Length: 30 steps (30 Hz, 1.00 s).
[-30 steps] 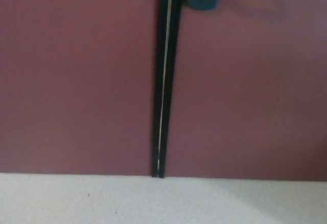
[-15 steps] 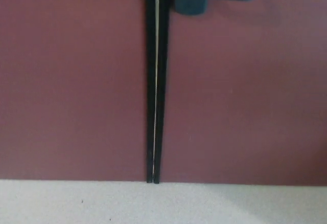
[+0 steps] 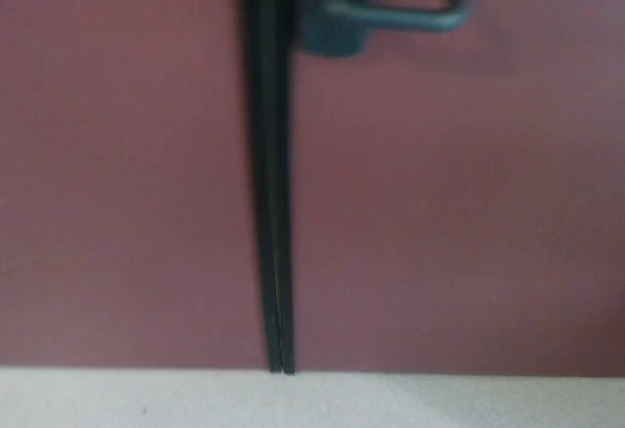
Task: The robot walks towards the door handle and put its right hand on it and twist the handle
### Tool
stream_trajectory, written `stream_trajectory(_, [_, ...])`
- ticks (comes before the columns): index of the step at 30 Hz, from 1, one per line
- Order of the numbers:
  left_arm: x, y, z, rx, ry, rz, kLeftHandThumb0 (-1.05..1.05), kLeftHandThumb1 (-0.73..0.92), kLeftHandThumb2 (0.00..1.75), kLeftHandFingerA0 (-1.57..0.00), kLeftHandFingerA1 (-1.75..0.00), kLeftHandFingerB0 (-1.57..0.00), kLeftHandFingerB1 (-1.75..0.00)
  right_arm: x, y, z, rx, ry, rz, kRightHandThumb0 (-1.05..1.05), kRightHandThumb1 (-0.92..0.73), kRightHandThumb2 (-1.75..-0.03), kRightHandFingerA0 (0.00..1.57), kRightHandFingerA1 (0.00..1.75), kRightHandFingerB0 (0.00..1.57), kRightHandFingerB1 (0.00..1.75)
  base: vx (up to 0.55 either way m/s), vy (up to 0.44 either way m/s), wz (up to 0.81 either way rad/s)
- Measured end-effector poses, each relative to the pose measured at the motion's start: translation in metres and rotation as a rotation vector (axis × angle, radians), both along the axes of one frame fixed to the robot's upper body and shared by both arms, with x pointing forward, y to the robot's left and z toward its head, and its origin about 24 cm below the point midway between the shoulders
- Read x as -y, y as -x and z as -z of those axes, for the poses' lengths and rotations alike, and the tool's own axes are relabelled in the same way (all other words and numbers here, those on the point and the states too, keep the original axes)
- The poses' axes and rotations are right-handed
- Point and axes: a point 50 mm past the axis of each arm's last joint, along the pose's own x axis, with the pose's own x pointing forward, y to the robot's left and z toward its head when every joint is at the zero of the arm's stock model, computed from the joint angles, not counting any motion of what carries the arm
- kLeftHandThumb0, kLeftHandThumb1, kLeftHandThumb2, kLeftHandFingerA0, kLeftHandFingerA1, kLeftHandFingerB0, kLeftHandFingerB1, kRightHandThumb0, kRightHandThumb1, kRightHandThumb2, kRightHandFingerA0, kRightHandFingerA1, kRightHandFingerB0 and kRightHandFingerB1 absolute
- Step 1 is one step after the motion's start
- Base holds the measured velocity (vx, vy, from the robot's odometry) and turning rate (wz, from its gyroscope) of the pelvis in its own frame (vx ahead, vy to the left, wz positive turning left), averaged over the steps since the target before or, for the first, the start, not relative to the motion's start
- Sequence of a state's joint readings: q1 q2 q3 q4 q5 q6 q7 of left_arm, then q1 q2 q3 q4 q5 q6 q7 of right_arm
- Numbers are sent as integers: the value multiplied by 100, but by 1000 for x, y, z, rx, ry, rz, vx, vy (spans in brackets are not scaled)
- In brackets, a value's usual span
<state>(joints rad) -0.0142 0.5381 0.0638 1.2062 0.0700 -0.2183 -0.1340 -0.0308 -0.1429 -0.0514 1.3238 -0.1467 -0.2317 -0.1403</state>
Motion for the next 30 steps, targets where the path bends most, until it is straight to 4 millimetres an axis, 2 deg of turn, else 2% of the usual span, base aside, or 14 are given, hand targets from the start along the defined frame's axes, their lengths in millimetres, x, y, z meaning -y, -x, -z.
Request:
stream_trajectory(8, [1,0,0,2,3,8,-10,71,61,-45,-44,-35,-39,0,2,1,-5,-2,2,-24,-67,-60,68,44,50,38,79,16,-4])
stream_trajectory(18, [-3,-5,-4,14,-8,16,-10,71,60,-46,-44,-36,-39,-7,-1,1,3,-20,3,-24,-67,-59,71,45,51,38,181,147,5])
stream_trajectory(30, [-1,-16,-7,24,-21,50,-12,69,60,-52,-47,-37,-39,-5,-4,0,16,-14,17,-25,-67,-60,69,44,52,39,66,-36,1])
